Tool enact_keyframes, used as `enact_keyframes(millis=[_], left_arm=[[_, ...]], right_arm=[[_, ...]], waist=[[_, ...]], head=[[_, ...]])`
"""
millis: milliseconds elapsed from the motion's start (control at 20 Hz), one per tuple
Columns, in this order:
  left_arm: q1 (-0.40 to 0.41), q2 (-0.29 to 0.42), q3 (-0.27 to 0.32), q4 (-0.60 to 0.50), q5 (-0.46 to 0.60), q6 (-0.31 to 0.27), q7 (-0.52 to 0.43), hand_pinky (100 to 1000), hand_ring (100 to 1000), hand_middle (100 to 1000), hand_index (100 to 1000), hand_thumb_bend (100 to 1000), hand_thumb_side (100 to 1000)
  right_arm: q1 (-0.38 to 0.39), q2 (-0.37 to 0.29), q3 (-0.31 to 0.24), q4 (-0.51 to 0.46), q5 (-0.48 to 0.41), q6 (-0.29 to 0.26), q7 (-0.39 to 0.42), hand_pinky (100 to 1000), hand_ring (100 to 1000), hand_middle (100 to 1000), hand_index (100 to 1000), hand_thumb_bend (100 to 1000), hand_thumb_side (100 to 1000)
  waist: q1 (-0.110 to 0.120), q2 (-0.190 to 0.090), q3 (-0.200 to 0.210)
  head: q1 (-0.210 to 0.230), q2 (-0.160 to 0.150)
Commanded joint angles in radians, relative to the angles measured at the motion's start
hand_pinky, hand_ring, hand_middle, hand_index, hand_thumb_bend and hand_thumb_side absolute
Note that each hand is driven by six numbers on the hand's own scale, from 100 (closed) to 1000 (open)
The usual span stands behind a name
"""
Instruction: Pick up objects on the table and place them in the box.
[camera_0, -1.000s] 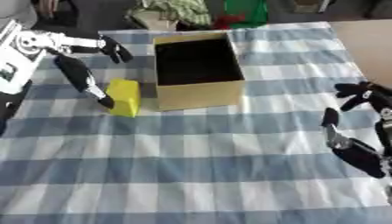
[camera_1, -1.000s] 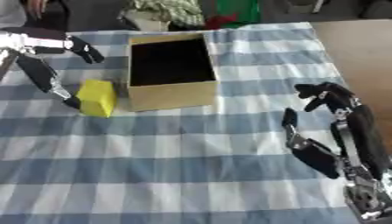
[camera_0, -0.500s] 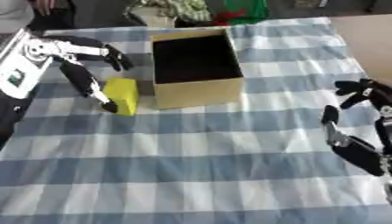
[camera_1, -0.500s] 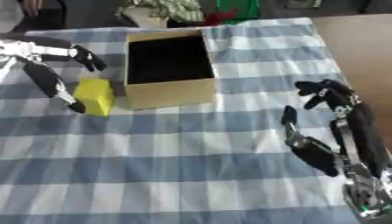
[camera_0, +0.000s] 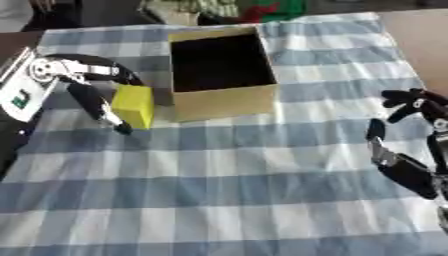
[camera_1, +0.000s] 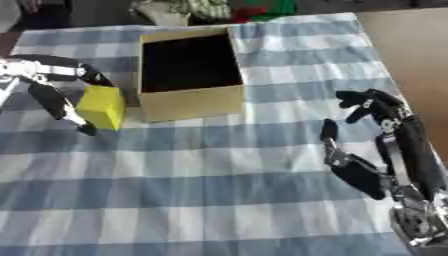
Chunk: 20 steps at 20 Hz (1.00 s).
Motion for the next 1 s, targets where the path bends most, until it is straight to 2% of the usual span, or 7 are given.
enact_keyframes(millis=[50, 200, 450, 600, 850, 1000], left_arm=[[-0.023, 0.011, 0.028, -0.004, 0.007, -0.023, -0.036, 969, 814, 693, 812, 649, 456], [-0.024, 0.015, 0.045, -0.008, 0.008, -0.002, -0.036, 947, 773, 617, 751, 609, 417], [-0.022, 0.017, 0.055, -0.006, -0.009, 0.012, -0.036, 934, 761, 602, 740, 585, 223], [-0.020, 0.013, 0.056, 0.003, -0.011, 0.007, -0.036, 924, 745, 587, 729, 528, 112], [-0.018, 0.010, 0.064, 0.011, -0.006, 0.016, -0.036, 892, 710, 554, 702, 470, 100], [-0.016, 0.010, 0.071, 0.010, -0.007, 0.028, -0.034, 860, 655, 504, 655, 416, 100]], right_arm=[[-0.006, -0.003, -0.003, -0.015, 0.005, 0.007, 0.000, 869, 511, 601, 794, 100, 412], [-0.007, 0.001, -0.002, -0.015, 0.009, 0.010, 0.000, 870, 511, 600, 795, 100, 411], [-0.008, 0.007, -0.002, -0.015, 0.011, 0.014, -0.003, 871, 510, 599, 796, 100, 413], [-0.010, 0.010, -0.003, -0.015, 0.010, 0.015, -0.005, 872, 509, 599, 797, 100, 413], [-0.011, 0.014, -0.003, -0.015, 0.011, 0.018, -0.005, 873, 508, 598, 798, 100, 413], [-0.011, 0.016, -0.003, -0.015, 0.011, 0.018, -0.004, 874, 508, 598, 799, 100, 413]], waist=[[-0.003, -0.013, -0.002], [-0.004, -0.010, -0.005], [-0.002, -0.006, -0.009], [-0.002, -0.003, -0.012], [-0.003, 0.000, -0.013], [-0.002, 0.000, -0.014]], head=[[-0.004, 0.000], [-0.007, 0.001], [-0.008, 0.004], [-0.011, 0.009], [-0.014, 0.009], [-0.014, 0.008]])
